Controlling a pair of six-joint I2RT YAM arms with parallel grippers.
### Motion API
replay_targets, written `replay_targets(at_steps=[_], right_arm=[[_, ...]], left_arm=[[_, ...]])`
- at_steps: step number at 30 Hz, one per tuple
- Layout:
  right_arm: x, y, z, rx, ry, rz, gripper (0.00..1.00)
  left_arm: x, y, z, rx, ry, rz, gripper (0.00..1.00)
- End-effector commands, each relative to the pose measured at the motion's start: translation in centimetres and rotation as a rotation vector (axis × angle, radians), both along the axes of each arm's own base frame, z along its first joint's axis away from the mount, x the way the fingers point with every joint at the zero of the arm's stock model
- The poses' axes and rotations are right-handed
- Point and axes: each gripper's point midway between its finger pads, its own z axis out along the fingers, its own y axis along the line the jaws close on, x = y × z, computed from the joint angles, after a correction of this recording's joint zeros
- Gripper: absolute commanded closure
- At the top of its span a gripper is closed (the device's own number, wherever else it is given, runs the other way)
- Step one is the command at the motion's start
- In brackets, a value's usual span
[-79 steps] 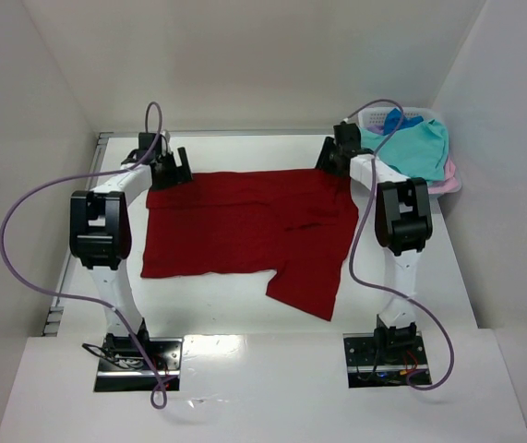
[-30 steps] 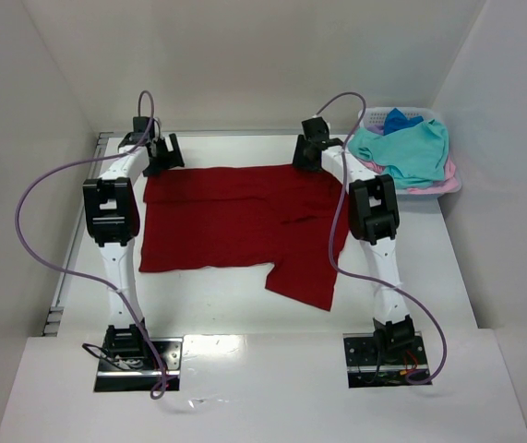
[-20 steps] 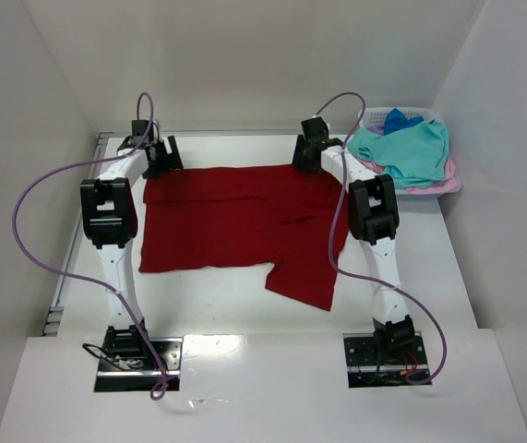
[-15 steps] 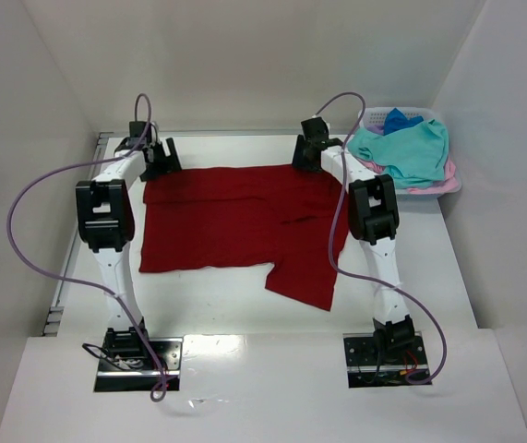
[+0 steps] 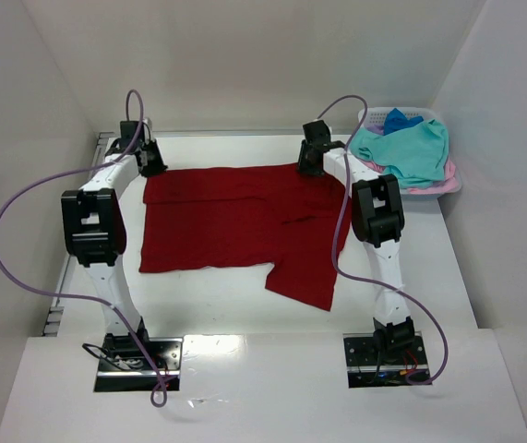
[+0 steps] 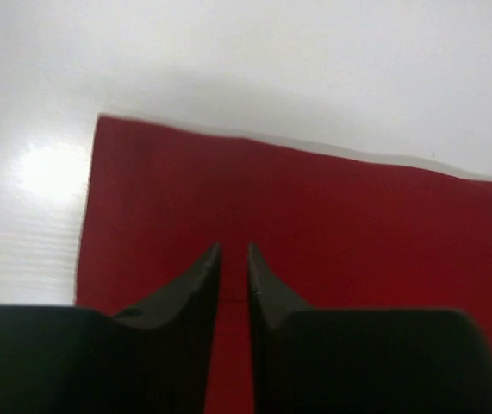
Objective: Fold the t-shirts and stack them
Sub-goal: Fold the flattened tshirt in 1/3 of the way
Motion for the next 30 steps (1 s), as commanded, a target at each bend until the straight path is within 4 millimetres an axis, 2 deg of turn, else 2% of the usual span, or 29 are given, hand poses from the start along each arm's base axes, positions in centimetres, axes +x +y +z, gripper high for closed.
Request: replay_targets(at_steps=[1, 3, 4, 5, 8, 9, 10, 11, 13, 14, 19, 20, 21, 23, 25, 29, 30], right_arm=[[0.6, 0.7, 4.5, 0.007, -0.103, 0.001, 0.58], [0.4, 0.6, 4.2, 0.005, -0.095, 0.001, 0.69], [0.5, 0.4, 4.2, -0.005, -0.097, -0.008, 0.73], [0.5, 0.1, 4.2, -0.016, -0.101, -0.018, 0.79], [0.4, -0.3, 4.1, -0.04, -0.097, -0.026, 0.83], [0.4, -0.3, 3.5, -0.043, -0.086, -0.026, 0.86], [0.4, -0.3, 3.5, -0.043, -0.086, -0.026, 0.86], [0.2, -0.4, 3.3, -0.046, -0.078, -0.025, 0.86], [0.3, -0.6, 3.3, -0.053, -0.079, -0.032, 0.86], [0.2, -0.6, 2.8, -0.056, -0.071, -0.031, 0.86], [0.3, -0.3, 2.1, -0.051, -0.055, -0.023, 0.86], [0.6, -0.2, 2.5, -0.048, -0.065, -0.023, 0.86], [0.5, -0.1, 1.8, -0.039, -0.051, -0.023, 0.86], [1.1, 0.1, 2.4, -0.033, -0.07, -0.024, 0.86], [1.3, 0.2, 2.5, -0.026, -0.07, -0.031, 0.86], [2.6, 0.9, 3.2, -0.003, -0.096, -0.031, 0.85], [2.7, 1.1, 3.2, 0.002, -0.092, -0.025, 0.84]], left_arm=[[-0.2, 0.1, -2.0, -0.014, 0.028, 0.002, 0.84], [-0.4, -0.1, -3.9, -0.008, 0.066, 0.015, 0.98], [-0.1, 0.1, -4.0, -0.001, 0.065, 0.021, 1.0], [-0.2, 0.2, -5.2, -0.002, 0.087, 0.034, 1.0], [0.2, -0.1, -6.2, -0.002, 0.102, 0.038, 1.0], [0.2, 0.0, -6.7, 0.004, 0.111, 0.044, 1.0], [0.5, 0.1, -6.6, 0.005, 0.105, 0.044, 1.0], [0.4, 0.2, -7.4, 0.012, 0.121, 0.051, 1.0], [0.9, 0.4, -7.1, 0.019, 0.114, 0.058, 1.0], [0.8, 0.4, -7.7, 0.018, 0.126, 0.058, 1.0], [1.3, 0.6, -8.5, 0.025, 0.136, 0.064, 1.0], [1.4, 0.6, -8.8, 0.024, 0.145, 0.064, 1.0], [1.8, 0.7, -9.0, 0.024, 0.142, 0.064, 1.0], [1.9, 0.9, -9.6, 0.037, 0.154, 0.063, 1.0], [2.6, 0.9, -9.4, 0.037, 0.145, 0.063, 1.0], [3.2, 1.0, -10.6, 0.043, 0.165, 0.054, 1.0], [3.7, 1.1, -10.2, 0.044, 0.156, 0.054, 1.0]])
